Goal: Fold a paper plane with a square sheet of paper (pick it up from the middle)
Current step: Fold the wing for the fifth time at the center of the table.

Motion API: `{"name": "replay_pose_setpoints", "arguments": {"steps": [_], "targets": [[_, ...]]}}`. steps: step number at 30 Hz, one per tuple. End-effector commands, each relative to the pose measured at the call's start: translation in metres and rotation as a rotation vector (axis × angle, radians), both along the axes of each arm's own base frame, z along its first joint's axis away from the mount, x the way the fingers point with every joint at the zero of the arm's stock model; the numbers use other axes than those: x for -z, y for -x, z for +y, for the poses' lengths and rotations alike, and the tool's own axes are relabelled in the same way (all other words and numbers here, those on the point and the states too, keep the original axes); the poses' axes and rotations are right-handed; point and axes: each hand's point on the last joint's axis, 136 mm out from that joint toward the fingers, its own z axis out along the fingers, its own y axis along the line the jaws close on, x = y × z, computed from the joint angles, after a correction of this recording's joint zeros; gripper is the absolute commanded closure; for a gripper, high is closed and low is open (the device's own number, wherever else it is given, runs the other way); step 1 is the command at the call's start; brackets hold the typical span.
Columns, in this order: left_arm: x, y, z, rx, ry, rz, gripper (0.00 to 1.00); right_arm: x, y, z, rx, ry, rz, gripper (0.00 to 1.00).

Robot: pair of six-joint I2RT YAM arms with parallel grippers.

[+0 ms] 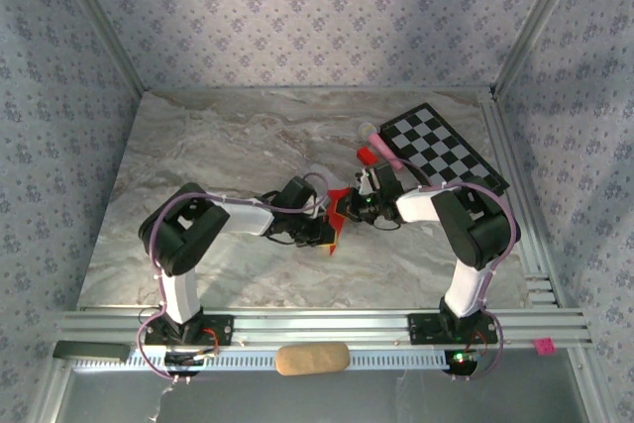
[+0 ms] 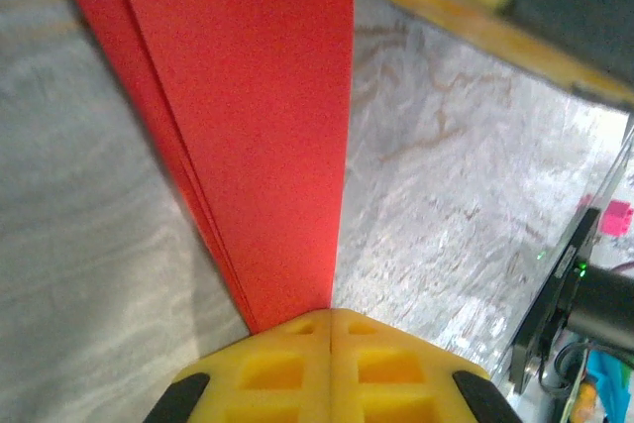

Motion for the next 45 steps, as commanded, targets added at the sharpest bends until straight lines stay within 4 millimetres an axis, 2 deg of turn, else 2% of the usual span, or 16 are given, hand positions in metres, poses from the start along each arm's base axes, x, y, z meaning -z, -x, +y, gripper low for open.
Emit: {"name": "replay_pose_setpoints", "arguments": {"steps": [1,11,16,21,25,27,32,35,37,41,45], "targets": [[0.014,0.040,0.019,0.093,-0.091,0.082,0.95,0.047,0.026,-0.030,0.048,0.163,0.127,0.91],[0.025,0.061,0.034,0.145,-0.183,0.086,0.95,0.048,0.026,-0.031,0.051,0.165,0.129,0.91],[0.022,0.069,0.032,0.171,-0.180,0.081,0.94,0.049,0.027,-0.030,0.048,0.164,0.132,0.91],[0.023,0.076,0.039,0.176,-0.190,0.093,0.94,0.048,0.027,-0.031,0.049,0.163,0.131,0.91],[0.016,0.077,0.039,0.184,-0.171,0.078,0.94,0.048,0.027,-0.030,0.048,0.163,0.131,0.91],[0.006,0.075,0.037,0.193,-0.145,0.044,0.94,0.048,0.027,-0.030,0.050,0.162,0.132,0.91],[-0.027,0.062,0.029,0.175,-0.061,-0.051,0.94,0.048,0.027,-0.029,0.052,0.158,0.135,0.91],[-0.045,0.043,0.025,0.112,0.002,-0.090,0.93,0.047,0.027,-0.028,0.055,0.154,0.139,0.91],[-0.055,0.022,0.021,0.052,0.043,-0.107,0.93,0.047,0.027,-0.028,0.058,0.153,0.139,0.91],[-0.064,-0.017,0.007,-0.047,0.092,-0.106,0.93,0.046,0.029,-0.026,0.056,0.147,0.143,0.91],[-0.061,-0.035,-0.009,-0.081,0.114,-0.092,0.93,0.045,0.027,-0.025,0.057,0.142,0.141,0.91]]}}
